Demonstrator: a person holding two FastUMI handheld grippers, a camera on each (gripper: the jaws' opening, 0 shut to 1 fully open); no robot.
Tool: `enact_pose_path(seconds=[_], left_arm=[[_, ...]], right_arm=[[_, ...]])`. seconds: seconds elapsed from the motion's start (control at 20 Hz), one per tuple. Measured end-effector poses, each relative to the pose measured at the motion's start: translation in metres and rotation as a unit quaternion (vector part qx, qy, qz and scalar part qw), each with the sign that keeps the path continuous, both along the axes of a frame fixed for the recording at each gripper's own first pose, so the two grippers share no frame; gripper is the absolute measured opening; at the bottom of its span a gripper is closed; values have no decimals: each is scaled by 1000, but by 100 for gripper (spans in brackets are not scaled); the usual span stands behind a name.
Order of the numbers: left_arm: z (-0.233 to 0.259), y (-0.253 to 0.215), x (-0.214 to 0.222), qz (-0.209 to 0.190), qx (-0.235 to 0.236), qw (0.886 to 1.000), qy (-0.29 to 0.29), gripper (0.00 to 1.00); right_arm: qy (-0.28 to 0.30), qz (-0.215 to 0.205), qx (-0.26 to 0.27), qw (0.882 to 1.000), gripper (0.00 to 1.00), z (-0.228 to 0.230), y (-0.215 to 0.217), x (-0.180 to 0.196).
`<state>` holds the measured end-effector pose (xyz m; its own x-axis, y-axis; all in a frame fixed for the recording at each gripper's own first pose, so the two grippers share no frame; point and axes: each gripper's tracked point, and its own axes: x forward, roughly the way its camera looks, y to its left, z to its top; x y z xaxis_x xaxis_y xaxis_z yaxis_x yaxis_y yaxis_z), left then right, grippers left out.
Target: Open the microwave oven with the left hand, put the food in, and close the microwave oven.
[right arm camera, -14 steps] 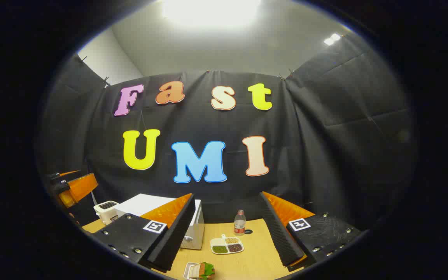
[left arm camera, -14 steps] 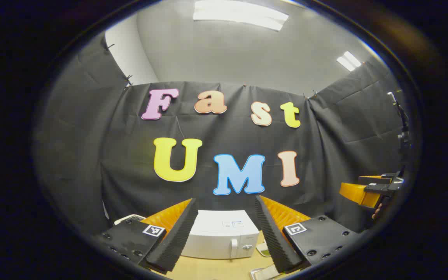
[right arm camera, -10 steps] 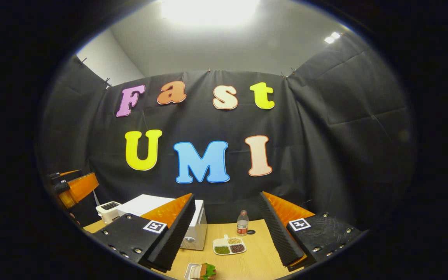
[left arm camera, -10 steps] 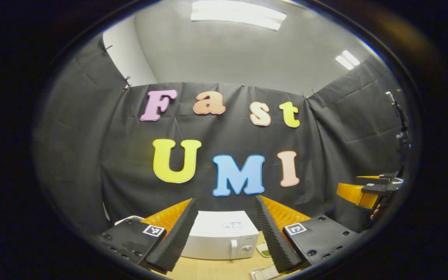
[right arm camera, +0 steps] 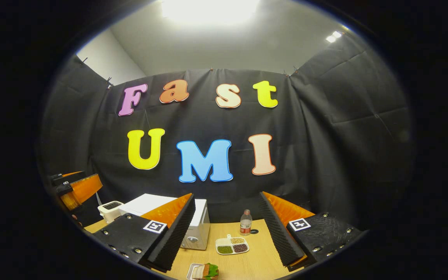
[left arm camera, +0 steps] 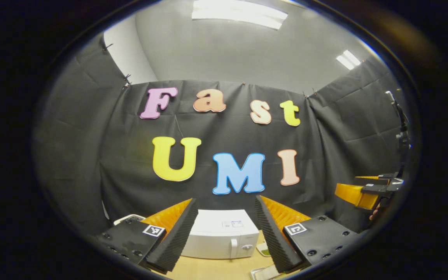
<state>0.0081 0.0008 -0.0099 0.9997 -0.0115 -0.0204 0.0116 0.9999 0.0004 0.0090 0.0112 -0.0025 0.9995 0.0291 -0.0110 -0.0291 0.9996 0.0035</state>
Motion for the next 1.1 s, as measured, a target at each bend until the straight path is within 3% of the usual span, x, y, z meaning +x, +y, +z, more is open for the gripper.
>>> enact_pose_path(seconds=[0.5, 0.75, 1.1], left_arm=[[-34, 6, 11, -37, -14, 999, 10, 96], [-95, -3, 39, -43, -23, 997, 51, 97], [-212, -30, 81, -32, -14, 992, 120, 95]], right_arm=[[3, -26, -12, 1000, 98, -15, 6, -3], [9, -24, -33, 999, 98, -33, -1, -1], [57, -3, -24, 998, 98, -75, -23, 34]])
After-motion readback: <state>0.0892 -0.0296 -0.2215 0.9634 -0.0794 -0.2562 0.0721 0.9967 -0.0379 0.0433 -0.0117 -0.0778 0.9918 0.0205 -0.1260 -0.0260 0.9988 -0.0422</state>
